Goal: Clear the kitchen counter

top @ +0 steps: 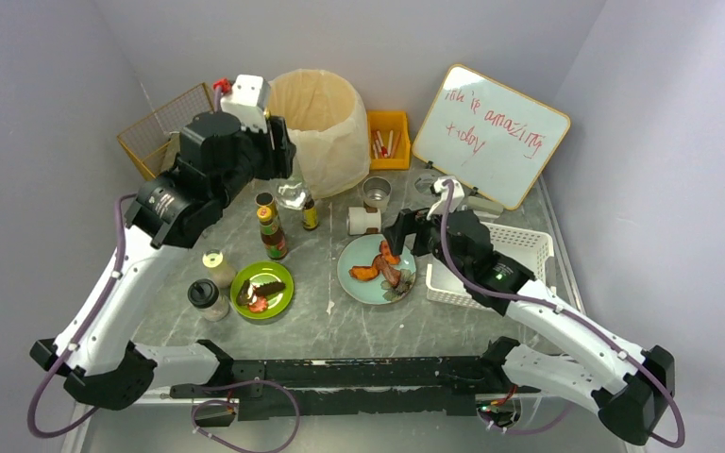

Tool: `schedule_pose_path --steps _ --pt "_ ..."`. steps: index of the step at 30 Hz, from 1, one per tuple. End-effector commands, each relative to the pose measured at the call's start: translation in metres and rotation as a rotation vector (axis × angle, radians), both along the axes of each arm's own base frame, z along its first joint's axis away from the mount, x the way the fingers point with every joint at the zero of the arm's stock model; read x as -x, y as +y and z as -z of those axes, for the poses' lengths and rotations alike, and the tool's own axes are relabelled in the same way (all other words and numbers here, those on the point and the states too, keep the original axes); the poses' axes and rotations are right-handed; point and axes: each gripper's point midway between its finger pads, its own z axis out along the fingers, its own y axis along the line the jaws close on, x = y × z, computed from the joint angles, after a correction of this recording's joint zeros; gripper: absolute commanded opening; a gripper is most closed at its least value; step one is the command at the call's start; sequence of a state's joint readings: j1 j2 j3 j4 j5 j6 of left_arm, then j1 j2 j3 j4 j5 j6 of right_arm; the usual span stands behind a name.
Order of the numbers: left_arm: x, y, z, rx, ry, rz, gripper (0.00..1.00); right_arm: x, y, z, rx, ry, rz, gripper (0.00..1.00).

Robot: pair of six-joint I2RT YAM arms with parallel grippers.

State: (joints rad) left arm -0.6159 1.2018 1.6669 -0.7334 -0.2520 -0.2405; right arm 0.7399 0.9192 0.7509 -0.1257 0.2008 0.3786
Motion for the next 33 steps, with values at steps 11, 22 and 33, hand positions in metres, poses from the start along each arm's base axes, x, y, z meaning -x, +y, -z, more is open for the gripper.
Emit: schedule_pose_path --steps 11,22,33 --pt "-0.082 0.1 -0.083 0.012 -0.204 -0.563 0.05 0.007 0.01 -0.051 -0.012 0.03 -0.067 0.94" --pt "-0.192 0.168 -0.073 0.038 -0.21 -0.598 0.05 -0.011 0.01 -0.028 0.044 0.049 -0.004 0.94" --pt "-0.239 0.207 -0.067 0.086 -0.294 -0.719 0.05 -0.037 0.013 -0.016 0.101 0.055 0.042 0.94"
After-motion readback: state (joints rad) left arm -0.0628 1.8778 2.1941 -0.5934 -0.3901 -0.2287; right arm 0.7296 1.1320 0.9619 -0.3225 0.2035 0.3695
